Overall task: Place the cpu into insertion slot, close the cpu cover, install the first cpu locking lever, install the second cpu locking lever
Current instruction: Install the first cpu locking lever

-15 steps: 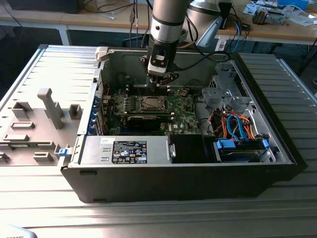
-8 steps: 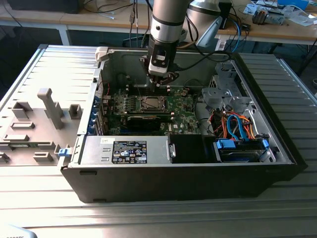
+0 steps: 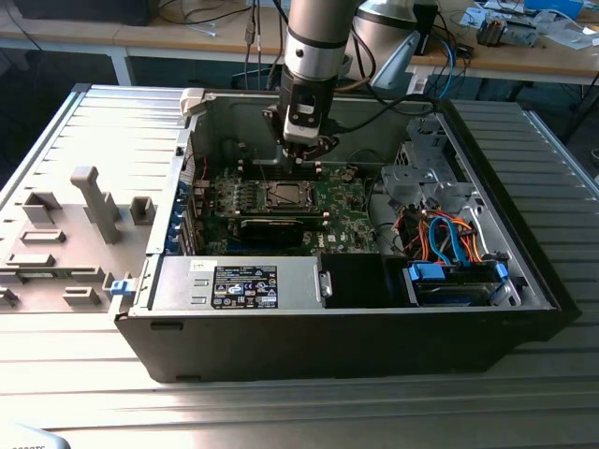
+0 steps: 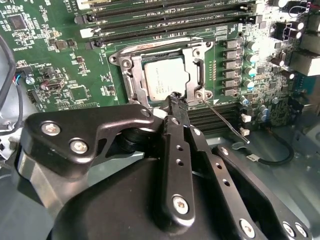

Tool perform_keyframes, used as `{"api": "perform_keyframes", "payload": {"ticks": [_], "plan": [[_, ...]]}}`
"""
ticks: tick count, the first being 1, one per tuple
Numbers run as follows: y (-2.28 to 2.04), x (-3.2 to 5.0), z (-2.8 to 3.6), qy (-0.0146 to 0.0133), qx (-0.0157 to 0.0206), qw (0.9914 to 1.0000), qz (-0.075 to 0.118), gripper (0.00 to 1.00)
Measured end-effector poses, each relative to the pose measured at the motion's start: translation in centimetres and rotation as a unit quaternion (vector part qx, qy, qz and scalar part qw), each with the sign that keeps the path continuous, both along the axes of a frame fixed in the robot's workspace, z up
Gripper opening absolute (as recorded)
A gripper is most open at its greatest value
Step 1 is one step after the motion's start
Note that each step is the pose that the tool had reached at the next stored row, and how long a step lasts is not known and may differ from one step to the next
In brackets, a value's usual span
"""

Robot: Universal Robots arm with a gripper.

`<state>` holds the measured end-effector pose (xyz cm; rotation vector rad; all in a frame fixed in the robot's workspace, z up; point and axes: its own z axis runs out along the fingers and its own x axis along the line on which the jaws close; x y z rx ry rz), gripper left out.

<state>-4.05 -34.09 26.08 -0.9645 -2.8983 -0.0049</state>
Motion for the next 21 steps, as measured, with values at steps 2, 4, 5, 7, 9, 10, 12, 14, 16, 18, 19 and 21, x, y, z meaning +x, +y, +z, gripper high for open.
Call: {"api": "perform_keyframes", "payload": {"ticks": [2,4,5,7,9,10,12,14,16,18,19,21], "plan": [[0.00,0.00,0.00,0.0000,0.0000,0.99999,0.004,0.11],[0.00,0.00,0.00,0.0000,0.0000,0.99997,0.008,0.11],[0.00,0.00,0.00,0.0000,0.0000,0.99994,0.011,0.11],[0.00,0.00,0.00,0.0000,0.0000,0.99990,0.014,0.11],[0.00,0.00,0.00,0.0000,0.0000,0.99981,0.019,0.11],[0.00,0.00,0.00,0.0000,0.0000,0.99978,0.021,0.11],[0.00,0.00,0.00,0.0000,0.0000,0.99962,0.027,0.11],[0.00,0.00,0.00,0.0000,0.0000,0.99949,0.032,0.11],[0.00,0.00,0.00,0.0000,0.0000,0.99937,0.035,0.11],[0.00,0.00,0.00,0.0000,0.0000,0.99924,0.039,0.11],[0.00,0.00,0.00,0.0000,0.0000,0.99919,0.040,0.11],[0.00,0.00,0.00,0.0000,0.0000,0.99904,0.044,0.11]]}}
